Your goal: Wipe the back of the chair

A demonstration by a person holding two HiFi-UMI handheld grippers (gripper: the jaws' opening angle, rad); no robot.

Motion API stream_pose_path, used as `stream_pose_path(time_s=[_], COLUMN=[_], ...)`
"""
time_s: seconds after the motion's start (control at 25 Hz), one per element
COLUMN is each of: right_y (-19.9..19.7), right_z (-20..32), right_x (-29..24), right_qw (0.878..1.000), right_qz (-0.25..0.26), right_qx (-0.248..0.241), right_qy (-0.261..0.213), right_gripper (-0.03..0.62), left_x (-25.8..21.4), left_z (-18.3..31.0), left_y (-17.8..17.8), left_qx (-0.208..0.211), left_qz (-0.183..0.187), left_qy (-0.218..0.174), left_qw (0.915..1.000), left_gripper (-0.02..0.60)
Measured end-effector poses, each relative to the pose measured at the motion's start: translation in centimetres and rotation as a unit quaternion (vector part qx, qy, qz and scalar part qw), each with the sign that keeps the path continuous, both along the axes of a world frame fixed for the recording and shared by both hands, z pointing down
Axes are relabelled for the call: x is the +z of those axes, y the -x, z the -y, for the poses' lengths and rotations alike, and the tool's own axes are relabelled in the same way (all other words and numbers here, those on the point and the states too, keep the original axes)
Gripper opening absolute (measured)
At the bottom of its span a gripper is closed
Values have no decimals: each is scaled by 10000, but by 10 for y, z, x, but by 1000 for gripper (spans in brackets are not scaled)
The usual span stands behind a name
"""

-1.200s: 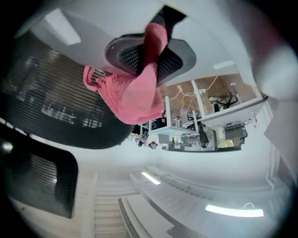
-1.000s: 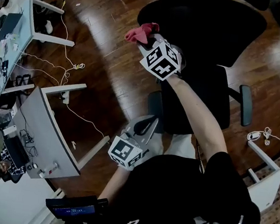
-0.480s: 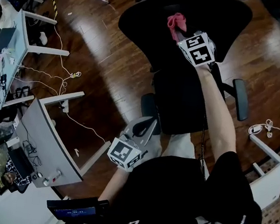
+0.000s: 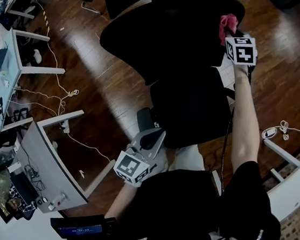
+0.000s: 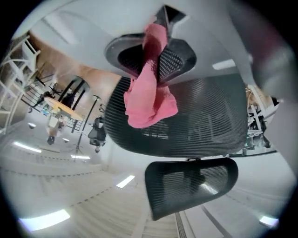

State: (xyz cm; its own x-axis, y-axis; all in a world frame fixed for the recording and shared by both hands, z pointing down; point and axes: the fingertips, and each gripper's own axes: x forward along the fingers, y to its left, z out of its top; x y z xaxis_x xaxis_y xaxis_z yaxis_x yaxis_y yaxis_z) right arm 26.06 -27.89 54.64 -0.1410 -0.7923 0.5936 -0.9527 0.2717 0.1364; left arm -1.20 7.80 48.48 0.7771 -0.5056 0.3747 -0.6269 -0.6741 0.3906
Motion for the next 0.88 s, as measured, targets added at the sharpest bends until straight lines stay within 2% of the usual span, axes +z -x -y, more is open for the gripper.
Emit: stream_pose_path(time_s=[0.12, 0.2, 0.36, 0.48, 0.64, 0.88], right_y=[-53, -69, -52, -9, 76, 229], right_z=[-2, 0, 11, 16, 14, -11], right_x=[-19, -35, -50, -53, -57, -56], right_qw=[9967, 9933, 9938, 9961, 9960, 9838], right_qz=[-151, -310, -469, -534, -572, -477], right_qx=[785, 1060, 867, 462, -317, -1591], right_qy=[-154, -342, -517, -528, -612, -677], right_gripper=[49, 49, 49, 49, 49, 49], left_x=[0, 0, 1, 1, 3, 3], left_z=[1, 0, 0, -1, -3, -12], left_y=[-5, -4, 0, 10, 23, 44], left_qx=[22, 23, -37, -104, -197, -353], left_qz=[-9, -8, -1, -1, -18, -61], left_qy=[14, 15, -1, -6, 1, -4], left_qw=[10000, 10000, 10000, 9999, 9998, 9994], left_gripper=[-12, -12, -12, -12, -12, -12])
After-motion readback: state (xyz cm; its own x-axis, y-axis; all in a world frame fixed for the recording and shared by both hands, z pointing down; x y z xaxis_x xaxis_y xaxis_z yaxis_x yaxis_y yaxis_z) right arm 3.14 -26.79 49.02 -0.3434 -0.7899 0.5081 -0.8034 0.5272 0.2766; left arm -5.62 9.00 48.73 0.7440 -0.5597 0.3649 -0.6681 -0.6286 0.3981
